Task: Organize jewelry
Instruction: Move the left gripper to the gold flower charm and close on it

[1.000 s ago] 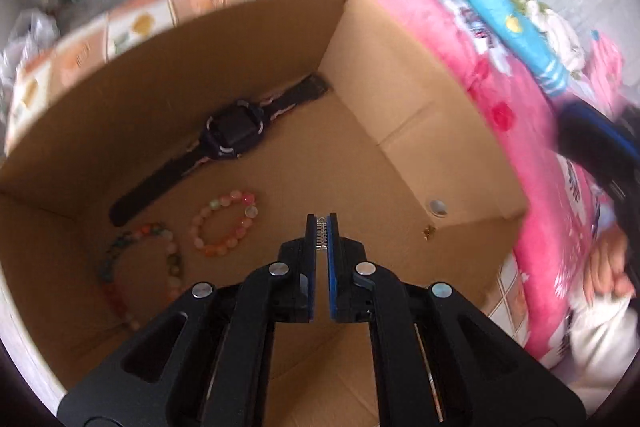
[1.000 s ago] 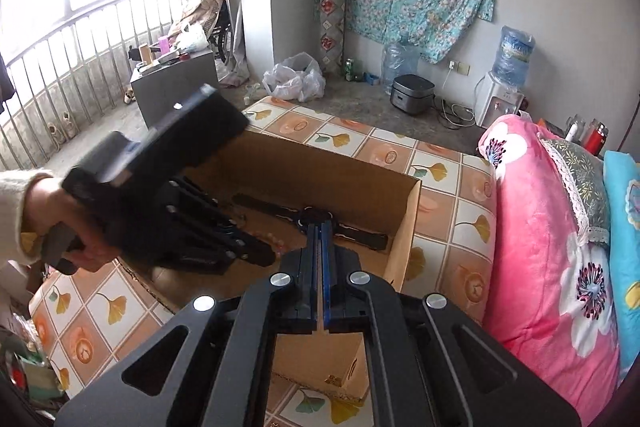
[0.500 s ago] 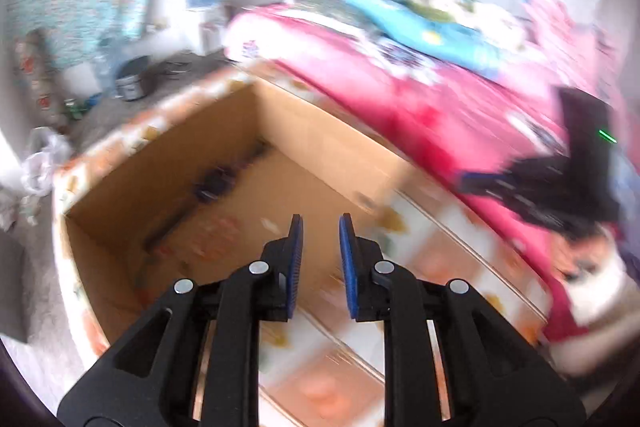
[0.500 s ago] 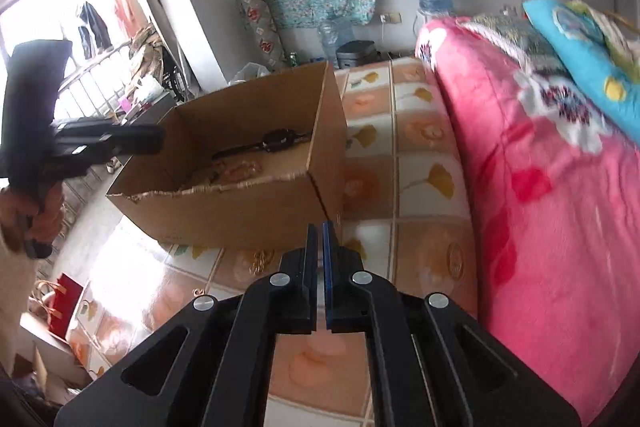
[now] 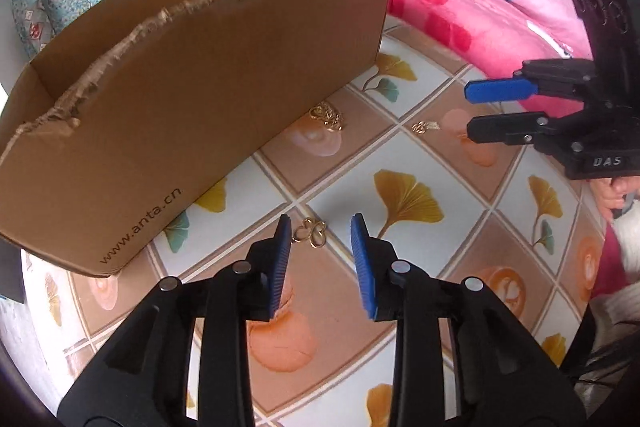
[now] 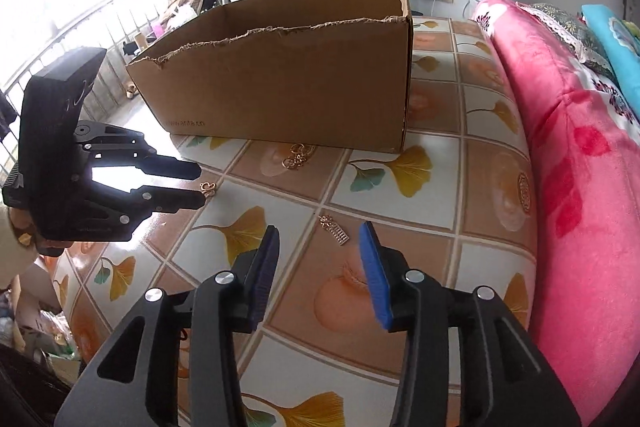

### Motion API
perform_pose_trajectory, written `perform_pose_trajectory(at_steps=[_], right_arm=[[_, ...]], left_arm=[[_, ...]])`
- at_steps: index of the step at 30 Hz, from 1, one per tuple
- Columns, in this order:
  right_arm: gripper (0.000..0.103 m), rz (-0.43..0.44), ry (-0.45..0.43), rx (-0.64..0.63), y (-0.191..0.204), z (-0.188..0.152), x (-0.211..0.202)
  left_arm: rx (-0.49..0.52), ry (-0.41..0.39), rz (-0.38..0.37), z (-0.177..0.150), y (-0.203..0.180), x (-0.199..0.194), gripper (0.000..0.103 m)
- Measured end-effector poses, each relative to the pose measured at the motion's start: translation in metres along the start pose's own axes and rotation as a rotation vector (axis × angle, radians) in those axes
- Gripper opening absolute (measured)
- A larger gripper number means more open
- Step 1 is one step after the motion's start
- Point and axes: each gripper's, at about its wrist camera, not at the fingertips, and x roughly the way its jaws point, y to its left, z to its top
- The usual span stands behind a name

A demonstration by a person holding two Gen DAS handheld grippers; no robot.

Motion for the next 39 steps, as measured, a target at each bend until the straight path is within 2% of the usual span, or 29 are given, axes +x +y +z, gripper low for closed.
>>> perform_pose_trajectory(at_steps=[2,3,4,7,9,11,15,17,19,24,26,29,32,34,37,39], right_arm=[[0.041,0.008,0.001,0.009,-0.002,-0.001,0.002],[0.041,0.010,0.002,0.017,-0.004,-0.001,0.003],[0.042,0.009,0.003,0.023,-0.005,-0.001,0.004],[0.042,0.016,0.014,0.037,-0.008,-0.002,0.008],[0.042,0.010,0.027,0.030,-0.008,-0.004,0.011],[0.042,0.011,0.041,0.023,-0.008,-0.007,0.014],[0.042,0.004,0.055,0.018,-0.006,-0.010,0.016],[0.047,0.011,0.049,0.024,-0.007,-0.012,0.014],[0.048,0.012,0.044,0.034,-0.009,-0.014,0.014],[0.049,0.020,0.007,0.054,-0.013,-0.020,0.015],[0.051,0.027,0.001,0.059,-0.015,-0.020,0.015],[0.054,0.039,-0.005,0.081,-0.019,-0.020,0.015],[0.056,0.063,-0.009,0.103,-0.023,-0.019,0.016],[0.057,0.072,-0.010,0.105,-0.023,-0.019,0.016],[0.058,0.071,-0.009,0.101,-0.021,-0.018,0.016],[0.059,0.065,-0.007,0.094,-0.020,-0.018,0.017]], left_arm=[[0.018,-0.015,0.024,0.005,-0.003,0.004,0.030],[0.025,-0.021,0.035,0.005,-0.003,0.004,0.027],[0.026,-0.024,0.024,0.005,-0.002,0.002,0.014],[0.089,-0.017,0.051,0.002,-0.010,0.002,0.000],[0.100,-0.006,0.069,0.000,-0.013,0.001,0.000],[0.087,0.000,0.051,0.001,-0.008,-0.001,0.000],[-0.058,-0.053,-0.007,-0.001,0.020,-0.019,0.000],[-0.125,-0.058,-0.047,-0.006,0.029,-0.029,0.005],[-0.108,-0.038,-0.004,-0.016,0.025,-0.034,0.005],[-0.005,0.019,0.000,-0.030,0.001,-0.024,0.007],[-0.030,0.007,0.003,-0.028,-0.001,-0.025,0.008],[-0.125,0.001,-0.048,-0.024,0.004,-0.024,0.012],[-0.158,-0.022,-0.056,-0.022,0.002,-0.020,0.012],[-0.219,-0.039,-0.107,-0.019,0.001,-0.015,0.012],[-0.285,-0.047,-0.264,-0.014,-0.004,-0.002,0.012],[-0.277,-0.069,-0.271,-0.013,-0.005,-0.006,0.012]])
